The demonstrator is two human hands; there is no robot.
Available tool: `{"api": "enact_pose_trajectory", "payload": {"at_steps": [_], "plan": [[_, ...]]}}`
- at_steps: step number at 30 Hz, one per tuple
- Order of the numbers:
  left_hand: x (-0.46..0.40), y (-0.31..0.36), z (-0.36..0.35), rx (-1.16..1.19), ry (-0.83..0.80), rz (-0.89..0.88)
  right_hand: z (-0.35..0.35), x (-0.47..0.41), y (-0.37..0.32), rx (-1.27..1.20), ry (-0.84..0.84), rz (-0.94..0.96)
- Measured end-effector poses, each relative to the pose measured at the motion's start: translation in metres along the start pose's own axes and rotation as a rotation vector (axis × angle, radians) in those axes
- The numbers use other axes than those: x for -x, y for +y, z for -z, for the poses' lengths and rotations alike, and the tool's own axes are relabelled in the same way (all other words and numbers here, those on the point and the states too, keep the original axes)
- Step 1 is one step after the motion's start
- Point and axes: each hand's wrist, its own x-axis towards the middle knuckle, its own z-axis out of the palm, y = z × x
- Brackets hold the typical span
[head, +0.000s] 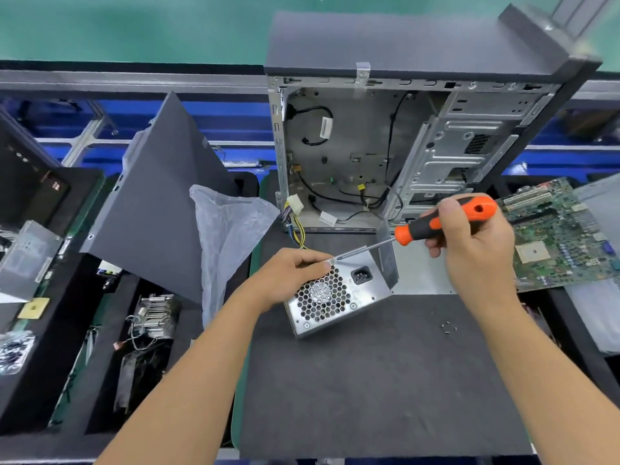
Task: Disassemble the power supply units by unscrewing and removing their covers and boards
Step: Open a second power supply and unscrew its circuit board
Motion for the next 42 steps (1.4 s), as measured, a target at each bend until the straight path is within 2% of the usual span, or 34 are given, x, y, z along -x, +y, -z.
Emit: {"api": "enact_pose_trajectory", "payload": {"at_steps": [8,20,28,32,42], "plan": [[-0.003,-0.005,0.001,-0.006,0.023,-0.017,-0.012,-0.004,-0.004,0.092,-0.038,-0.008],[-0.004,-0.006,0.000,-0.010,0.018,-0.042,-0.019,-0.013,-0.030,0.330,-0.120,0.131],[-0.005,-0.005,0.000,-0.017,0.006,-0.012,-0.025,-0.018,-0.050,0.536,-0.289,0.287],[-0.008,-0.006,-0.001,-0.037,0.033,-0.004,-0.026,-0.018,-0.048,0.513,-0.263,0.293],[-0.013,-0.004,-0.001,-0.067,0.064,0.006,-0.011,-0.020,-0.025,0.294,-0.101,0.114]]}}
